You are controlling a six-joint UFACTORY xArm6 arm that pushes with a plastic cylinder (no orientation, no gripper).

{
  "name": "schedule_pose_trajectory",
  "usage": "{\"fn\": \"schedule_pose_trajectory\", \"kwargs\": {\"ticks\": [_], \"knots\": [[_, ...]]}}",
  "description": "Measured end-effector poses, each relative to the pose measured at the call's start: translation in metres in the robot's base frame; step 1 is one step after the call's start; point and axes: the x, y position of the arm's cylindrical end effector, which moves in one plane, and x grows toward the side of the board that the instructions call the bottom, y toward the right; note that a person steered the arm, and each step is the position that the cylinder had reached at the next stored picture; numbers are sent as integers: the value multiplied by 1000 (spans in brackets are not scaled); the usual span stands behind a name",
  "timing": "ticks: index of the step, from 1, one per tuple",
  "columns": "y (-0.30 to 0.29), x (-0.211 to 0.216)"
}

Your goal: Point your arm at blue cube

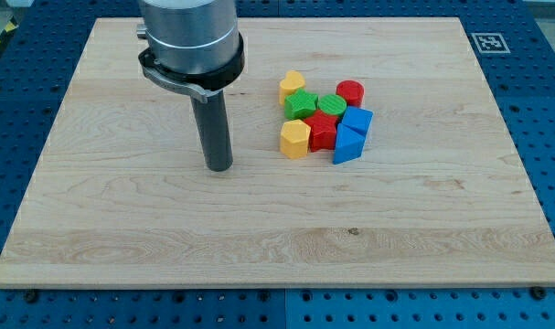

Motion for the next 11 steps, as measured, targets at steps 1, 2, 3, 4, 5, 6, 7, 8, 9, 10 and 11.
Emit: {"fn": "schedule_pose_trajectory", "kwargs": {"ticks": [1,2,3,4,5,6,7,8,9,10,11], "knots": [[19,13],[101,69],[220,86],[335,36],[339,-11],[339,-14],[319,-40],[289,-47],[268,-44],[242,-44],[207,-44]]}}
